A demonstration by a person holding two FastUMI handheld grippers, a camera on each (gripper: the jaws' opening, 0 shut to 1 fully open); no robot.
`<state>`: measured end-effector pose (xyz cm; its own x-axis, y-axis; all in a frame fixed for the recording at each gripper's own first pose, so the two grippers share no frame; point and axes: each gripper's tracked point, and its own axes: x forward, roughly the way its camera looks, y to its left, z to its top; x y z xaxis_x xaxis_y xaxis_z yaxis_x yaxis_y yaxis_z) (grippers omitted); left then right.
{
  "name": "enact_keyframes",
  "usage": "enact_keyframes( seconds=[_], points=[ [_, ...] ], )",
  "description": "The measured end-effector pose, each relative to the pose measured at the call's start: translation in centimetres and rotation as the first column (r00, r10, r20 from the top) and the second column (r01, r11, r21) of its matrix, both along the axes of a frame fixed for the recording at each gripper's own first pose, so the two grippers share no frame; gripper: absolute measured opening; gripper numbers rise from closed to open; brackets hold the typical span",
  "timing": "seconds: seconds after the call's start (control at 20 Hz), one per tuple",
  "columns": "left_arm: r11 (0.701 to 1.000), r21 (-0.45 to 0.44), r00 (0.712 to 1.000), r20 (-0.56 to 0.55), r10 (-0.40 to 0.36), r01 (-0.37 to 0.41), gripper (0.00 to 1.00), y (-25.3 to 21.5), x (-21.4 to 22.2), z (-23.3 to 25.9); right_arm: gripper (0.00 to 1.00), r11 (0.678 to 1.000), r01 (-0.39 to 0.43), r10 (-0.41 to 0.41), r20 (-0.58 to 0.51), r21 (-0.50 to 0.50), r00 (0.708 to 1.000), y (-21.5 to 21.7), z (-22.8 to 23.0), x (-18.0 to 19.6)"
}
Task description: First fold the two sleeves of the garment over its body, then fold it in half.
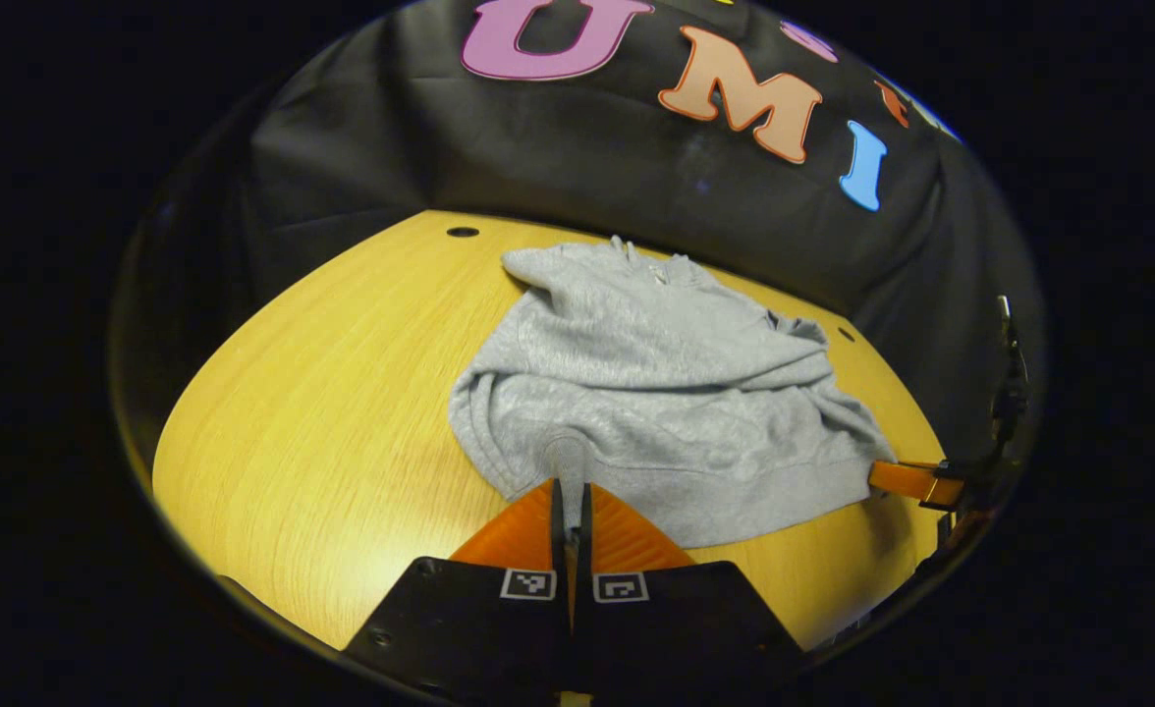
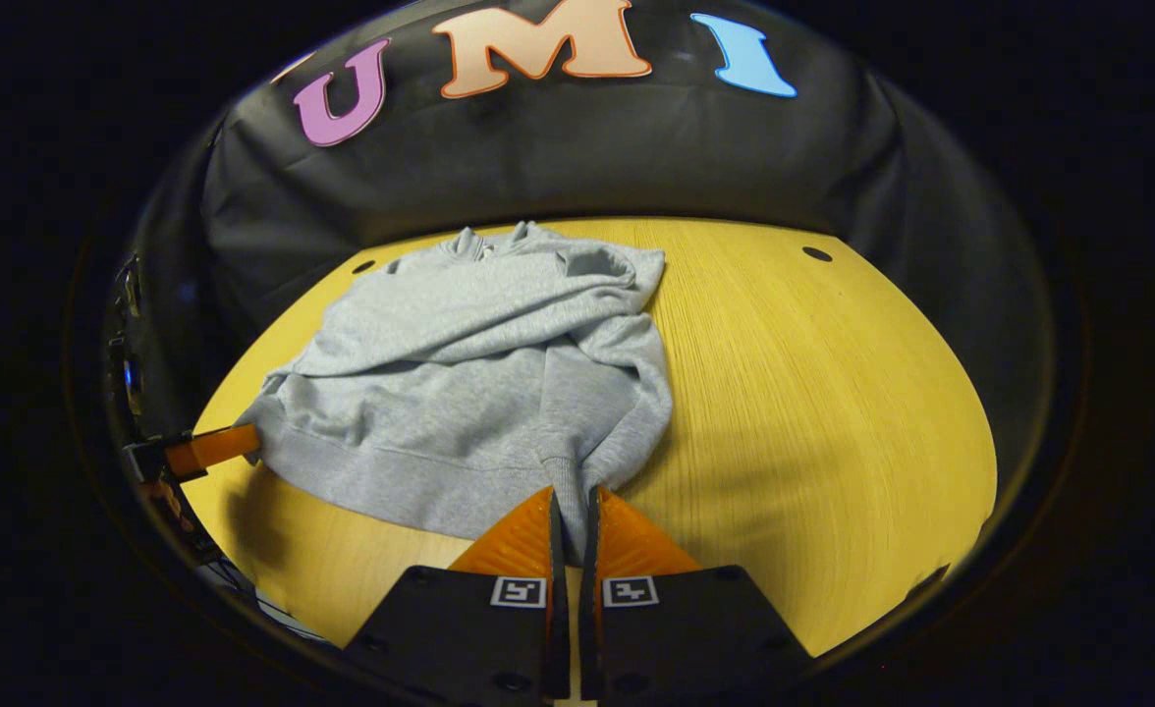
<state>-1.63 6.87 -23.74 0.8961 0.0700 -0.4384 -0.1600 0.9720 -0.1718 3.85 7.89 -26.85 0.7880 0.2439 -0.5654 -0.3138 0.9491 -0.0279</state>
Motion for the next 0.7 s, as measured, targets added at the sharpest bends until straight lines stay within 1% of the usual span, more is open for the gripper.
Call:
enact_keyframes(
  seconds=[0.2,0.35,0.5,0.6,0.7],
  points=[
    [1.0,-0.013,0.995,0.099,0.013,-0.012,0.0,0.9,3.0,4.7,0.07,0.999,-0.022,0.02,0.064,0.025,0.998,2.0,3.4,2.5],
    [1.0,-0.013,0.992,0.126,0.014,-0.012,0.0,1.5,5.9,6.6,0.07,0.999,-0.033,0.03,0.083,0.028,0.996,3.2,4.4,4.9],
    [1.0,-0.002,0.99,0.143,0.005,-0.005,0.0,1.9,8.8,7.9,0.06,0.998,-0.025,0.02,0.099,0.051,0.995,4.1,5.7,7.6],
    [1.0,-0.004,0.987,0.16,0.005,-0.004,0.0,2.1,10.6,9.0,0.06,0.999,-0.02,0.015,0.116,0.048,0.993,4.5,6.4,9.4],
    [1.0,0.01,0.988,0.156,0.009,-0.011,0.0,2.6,12.3,9.3,0.06,0.999,-0.009,0.005,0.093,0.044,0.996,5.0,6.3,11.0]
  ],
)
